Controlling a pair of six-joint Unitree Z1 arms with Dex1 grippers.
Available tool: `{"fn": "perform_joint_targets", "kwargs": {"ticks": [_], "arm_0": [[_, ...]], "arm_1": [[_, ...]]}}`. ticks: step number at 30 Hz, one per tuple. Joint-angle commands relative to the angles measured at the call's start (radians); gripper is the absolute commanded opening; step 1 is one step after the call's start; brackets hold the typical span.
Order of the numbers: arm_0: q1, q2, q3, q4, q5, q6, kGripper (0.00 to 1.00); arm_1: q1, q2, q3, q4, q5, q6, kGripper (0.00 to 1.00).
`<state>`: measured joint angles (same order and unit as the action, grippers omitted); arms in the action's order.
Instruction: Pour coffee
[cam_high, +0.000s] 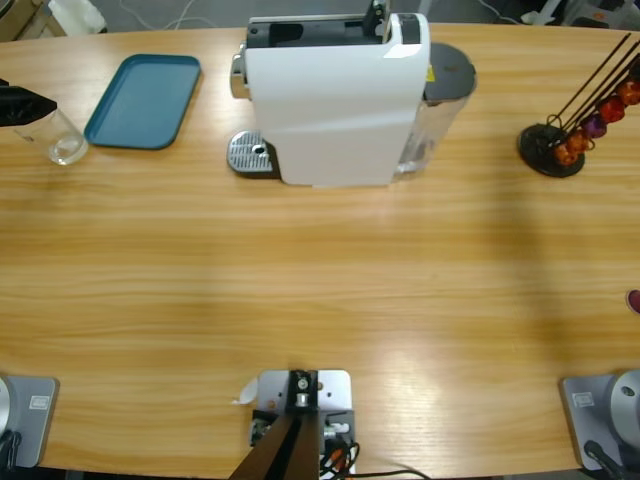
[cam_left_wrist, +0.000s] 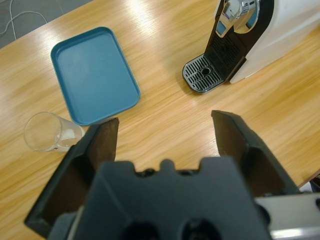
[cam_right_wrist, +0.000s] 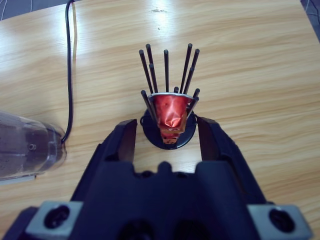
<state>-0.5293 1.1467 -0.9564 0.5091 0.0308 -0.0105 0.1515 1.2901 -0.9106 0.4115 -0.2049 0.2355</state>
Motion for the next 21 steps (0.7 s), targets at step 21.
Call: {"fn": "perform_joint_targets", "kwargs": {"ticks": [21], "arm_0": [[0.011, -0.018, 0.045, -0.009, -0.009, 0.0, 0.798]], "arm_1": [[-0.013, 0.017, 0.039, -0.008, -0.034, 0.013, 0.0]]}}
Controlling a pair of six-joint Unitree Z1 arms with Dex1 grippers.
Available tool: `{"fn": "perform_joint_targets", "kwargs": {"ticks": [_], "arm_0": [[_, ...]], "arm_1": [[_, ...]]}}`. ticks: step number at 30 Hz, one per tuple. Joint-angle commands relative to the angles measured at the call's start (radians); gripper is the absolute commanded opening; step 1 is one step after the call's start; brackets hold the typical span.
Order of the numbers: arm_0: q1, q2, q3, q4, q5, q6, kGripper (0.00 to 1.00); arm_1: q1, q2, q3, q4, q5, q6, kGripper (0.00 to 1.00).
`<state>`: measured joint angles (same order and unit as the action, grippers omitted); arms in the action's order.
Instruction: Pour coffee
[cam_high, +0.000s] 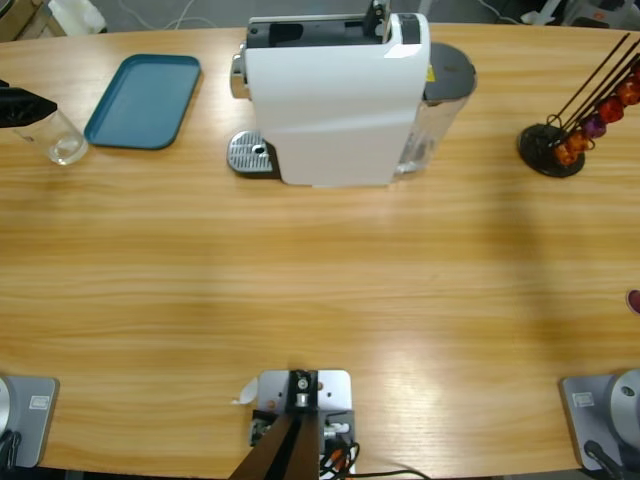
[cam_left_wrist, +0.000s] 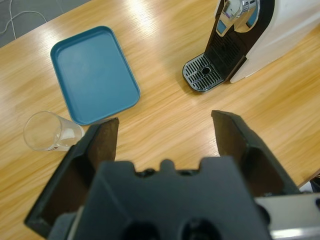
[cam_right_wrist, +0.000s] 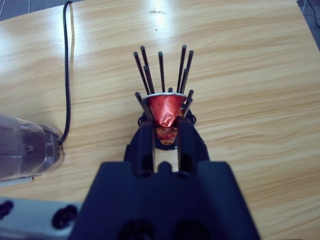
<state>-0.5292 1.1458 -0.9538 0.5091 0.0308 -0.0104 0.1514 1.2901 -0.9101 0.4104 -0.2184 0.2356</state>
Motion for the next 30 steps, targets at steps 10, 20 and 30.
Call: {"fn": "perform_joint_targets", "kwargs": {"ticks": [10, 20, 30], "arm_0": [[0.011, -0.015, 0.043, -0.009, -0.01, 0.0, 0.798], [0.011, -0.002, 0.04, -0.011, -0.022, 0.0, 0.798], [0.011, 0.011, 0.04, -0.014, -0.031, 0.0, 0.798]], "arm_1": [[-0.013, -0.002, 0.031, -0.006, -0.027, 0.011, 0.0], [-0.013, -0.037, -0.021, 0.03, -0.03, -0.007, 0.0], [-0.013, -0.017, -0.159, 0.121, -0.03, -0.038, 0.0]]}}
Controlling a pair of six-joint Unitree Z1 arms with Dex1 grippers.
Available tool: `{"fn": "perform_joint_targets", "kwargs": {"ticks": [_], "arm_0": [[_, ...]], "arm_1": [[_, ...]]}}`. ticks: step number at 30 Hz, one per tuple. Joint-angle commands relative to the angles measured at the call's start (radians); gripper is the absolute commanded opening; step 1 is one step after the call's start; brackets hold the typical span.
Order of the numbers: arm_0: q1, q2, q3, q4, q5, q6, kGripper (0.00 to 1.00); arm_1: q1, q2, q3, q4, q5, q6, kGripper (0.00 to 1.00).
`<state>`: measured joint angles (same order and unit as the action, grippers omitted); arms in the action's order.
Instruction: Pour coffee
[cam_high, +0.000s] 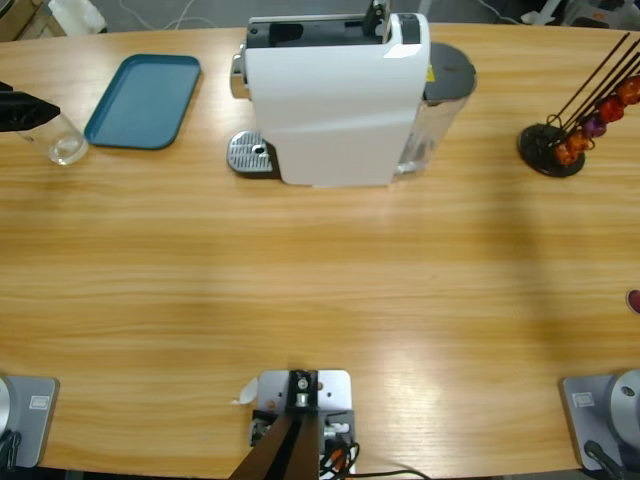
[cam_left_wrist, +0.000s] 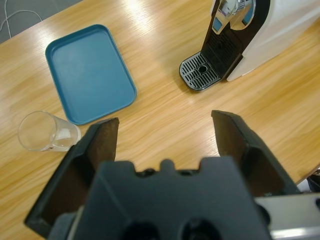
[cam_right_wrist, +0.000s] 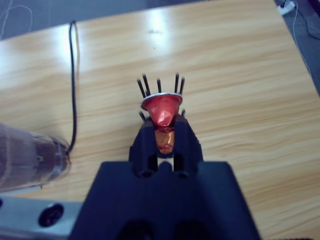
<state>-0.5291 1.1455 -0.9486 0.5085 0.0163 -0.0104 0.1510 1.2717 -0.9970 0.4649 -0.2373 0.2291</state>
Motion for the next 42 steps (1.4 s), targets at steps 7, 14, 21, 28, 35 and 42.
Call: {"fn": "perform_joint_targets", "kwargs": {"ticks": [7, 14, 21, 28, 35, 42], "arm_0": [[0.011, 0.023, 0.034, -0.016, -0.03, 0.0, 0.798], [0.011, 0.044, 0.033, -0.018, -0.054, 0.0, 0.798], [0.011, 0.038, 0.034, -0.016, -0.075, -0.003, 0.798], [0.011, 0.032, 0.035, -0.015, -0.096, -0.003, 0.798], [0.011, 0.007, 0.041, -0.011, -0.1, -0.006, 0.798], [0.011, -0.009, 0.045, -0.008, -0.108, -0.006, 0.798]], "arm_1": [[-0.013, -0.024, -0.097, 0.12, -0.011, -0.038, 0.0], [-0.013, -0.037, -0.175, 0.247, -0.026, -0.092, 0.0], [0.085, -0.051, -0.249, 0.351, -0.01, -0.212, 0.0], [0.261, -0.079, -0.245, 0.353, 0.121, -0.434, 0.0], [0.397, -0.127, -0.247, 0.356, 0.146, -0.548, 0.0], [0.604, -0.112, -0.256, 0.355, 0.196, -0.597, 0.0]]}}
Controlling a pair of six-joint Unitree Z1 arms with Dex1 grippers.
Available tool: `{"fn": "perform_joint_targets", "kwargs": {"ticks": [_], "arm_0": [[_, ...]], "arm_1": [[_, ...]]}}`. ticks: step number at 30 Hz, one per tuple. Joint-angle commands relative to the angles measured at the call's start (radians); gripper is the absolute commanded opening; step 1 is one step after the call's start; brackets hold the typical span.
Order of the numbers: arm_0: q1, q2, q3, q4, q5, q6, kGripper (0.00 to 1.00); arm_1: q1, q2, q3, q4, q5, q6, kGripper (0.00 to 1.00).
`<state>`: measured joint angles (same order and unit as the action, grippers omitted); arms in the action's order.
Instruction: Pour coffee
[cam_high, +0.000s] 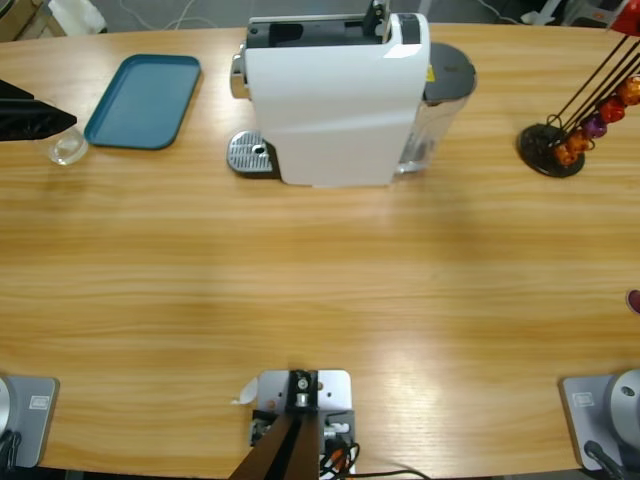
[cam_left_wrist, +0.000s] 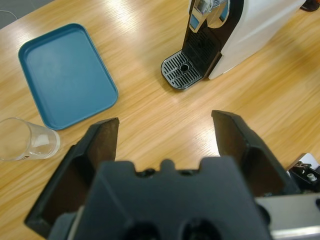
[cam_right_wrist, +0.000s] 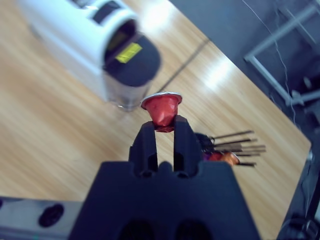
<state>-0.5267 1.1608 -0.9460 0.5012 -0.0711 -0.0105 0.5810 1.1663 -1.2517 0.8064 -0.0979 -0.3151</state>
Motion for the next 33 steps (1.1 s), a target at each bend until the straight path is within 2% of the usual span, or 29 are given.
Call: {"fn": "perform_joint_targets", "kwargs": {"ticks": [1, 7, 12, 21, 33], "arm_0": [[0.008, -0.024, 0.042, -0.001, -0.023, -0.006, 0.798], [0.008, -0.021, 0.042, 0.002, -0.039, -0.006, 0.798], [0.008, -0.025, 0.042, 0.007, -0.044, -0.005, 0.798], [0.008, -0.028, 0.046, 0.008, -0.051, -0.005, 0.789], [0.008, -0.023, 0.05, 0.0, -0.058, -0.005, 0.789]], "arm_1": [[0.192, 0.007, -0.011, 0.01, 0.084, -0.069, 0.0], [0.242, 0.136, -0.102, -0.012, 0.192, -0.144, 0.0], [0.266, 0.283, -0.242, -0.013, 0.241, -0.197, 0.0], [0.289, 0.492, -0.384, -0.035, 0.297, -0.236, 0.0], [0.276, 0.616, -0.483, -0.053, 0.308, -0.287, 0.0]]}}
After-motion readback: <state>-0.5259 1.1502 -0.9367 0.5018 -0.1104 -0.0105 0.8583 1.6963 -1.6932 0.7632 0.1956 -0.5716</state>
